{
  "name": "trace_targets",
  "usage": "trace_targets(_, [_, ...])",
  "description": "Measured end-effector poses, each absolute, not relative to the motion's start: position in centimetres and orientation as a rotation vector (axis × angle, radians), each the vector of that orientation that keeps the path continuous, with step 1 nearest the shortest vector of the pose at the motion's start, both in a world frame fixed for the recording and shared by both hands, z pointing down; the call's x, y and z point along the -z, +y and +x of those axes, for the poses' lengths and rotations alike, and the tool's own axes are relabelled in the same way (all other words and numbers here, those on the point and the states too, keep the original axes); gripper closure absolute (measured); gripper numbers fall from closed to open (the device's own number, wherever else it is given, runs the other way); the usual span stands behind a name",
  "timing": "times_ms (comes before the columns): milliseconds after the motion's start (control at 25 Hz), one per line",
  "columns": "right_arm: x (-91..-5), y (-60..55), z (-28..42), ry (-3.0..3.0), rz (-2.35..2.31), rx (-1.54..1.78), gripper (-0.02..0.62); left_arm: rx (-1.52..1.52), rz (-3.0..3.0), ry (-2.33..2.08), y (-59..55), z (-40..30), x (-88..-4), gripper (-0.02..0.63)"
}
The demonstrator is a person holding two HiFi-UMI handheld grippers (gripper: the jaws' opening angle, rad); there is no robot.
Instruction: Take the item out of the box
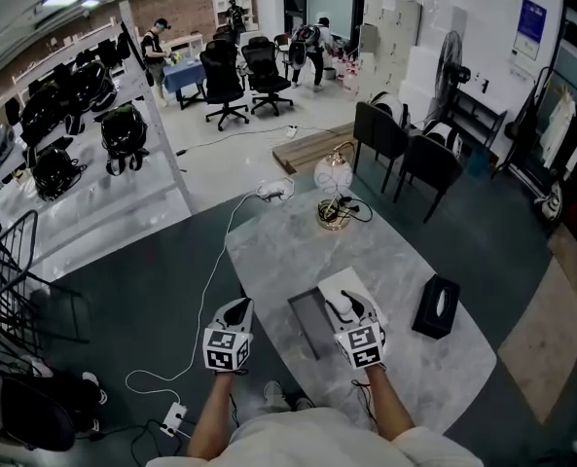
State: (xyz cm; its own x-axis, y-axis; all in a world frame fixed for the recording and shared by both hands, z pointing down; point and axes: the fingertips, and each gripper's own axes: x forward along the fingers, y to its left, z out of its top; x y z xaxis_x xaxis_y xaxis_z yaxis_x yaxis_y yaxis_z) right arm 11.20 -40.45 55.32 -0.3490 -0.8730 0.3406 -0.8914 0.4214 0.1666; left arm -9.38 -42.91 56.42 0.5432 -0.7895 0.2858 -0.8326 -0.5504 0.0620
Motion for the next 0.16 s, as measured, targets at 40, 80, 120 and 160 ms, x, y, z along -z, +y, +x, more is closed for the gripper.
trace_targets(40, [-55.36,-40.43,11.19,-2.302,1.508,-0.067,0.417,-0.335,2.587,-1.378,-42.93,-9.42,-56.41,0.589])
trace_targets(80, [-55.41,-40.42,11.17,-2.299,1.507,-0.065,0.417,-0.335,2.585,-1.380,-42.96,-9.52,-56.40,0.589])
trace_targets(120, [-55.46,-40.43,11.15,-2.296,1.506,-0.063,0.417,-0.334,2.582,-1.382,-42.99,-9.63,-56.40,0.589])
trace_targets(160, [-55.51,-40.43,11.13,-2.293,1.505,-0.061,0.417,-0.332,2.579,-1.384,-43.03,-9.75,-56.39,0.589])
